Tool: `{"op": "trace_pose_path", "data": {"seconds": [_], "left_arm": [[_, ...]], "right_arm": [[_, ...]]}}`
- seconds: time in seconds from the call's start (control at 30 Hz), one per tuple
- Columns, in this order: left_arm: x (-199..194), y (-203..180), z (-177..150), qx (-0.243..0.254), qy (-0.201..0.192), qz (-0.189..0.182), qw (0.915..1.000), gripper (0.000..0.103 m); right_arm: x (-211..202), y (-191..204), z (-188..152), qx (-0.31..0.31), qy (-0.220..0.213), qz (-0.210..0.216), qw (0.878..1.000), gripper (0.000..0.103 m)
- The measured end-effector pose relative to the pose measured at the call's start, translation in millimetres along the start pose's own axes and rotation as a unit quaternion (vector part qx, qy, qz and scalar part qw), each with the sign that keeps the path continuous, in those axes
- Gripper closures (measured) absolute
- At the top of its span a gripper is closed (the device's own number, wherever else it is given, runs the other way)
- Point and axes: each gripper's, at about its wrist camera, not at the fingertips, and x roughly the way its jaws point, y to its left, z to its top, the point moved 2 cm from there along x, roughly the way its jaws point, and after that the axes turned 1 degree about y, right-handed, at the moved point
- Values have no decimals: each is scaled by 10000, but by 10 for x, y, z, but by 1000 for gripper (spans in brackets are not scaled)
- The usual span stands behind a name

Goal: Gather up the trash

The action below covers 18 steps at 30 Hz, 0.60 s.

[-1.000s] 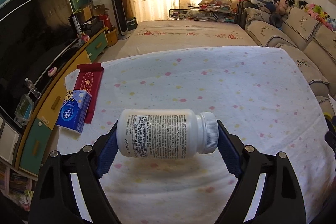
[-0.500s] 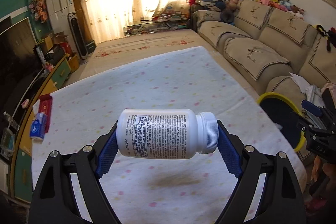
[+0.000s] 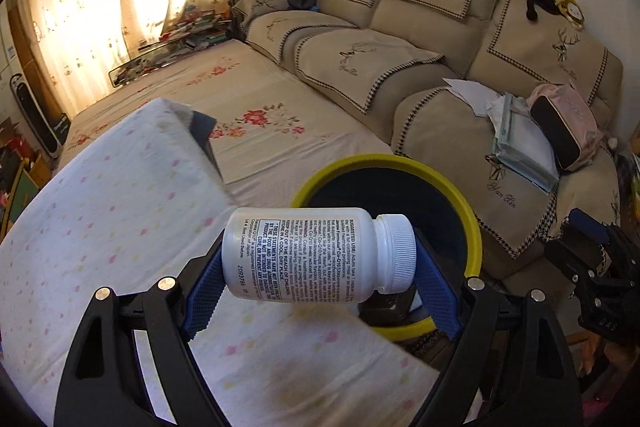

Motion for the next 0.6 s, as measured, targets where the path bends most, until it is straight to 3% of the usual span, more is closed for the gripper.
{"op": "trace_pose_path", "data": {"seconds": [0.17,0.37,0.6], "left_arm": [[548,-330,196,32,379,-185,9991,19],[1009,-406,302,-32,725,-217,9971,16],[720,-81,240,-353,503,-234,9978,11]], "right_arm": [[-32,-181,-52,193,3,-4,9998,22],[-68,-172,-26,226,-64,28,9997,22],[-86,-68,-27,162,-29,91,9998,22]]}}
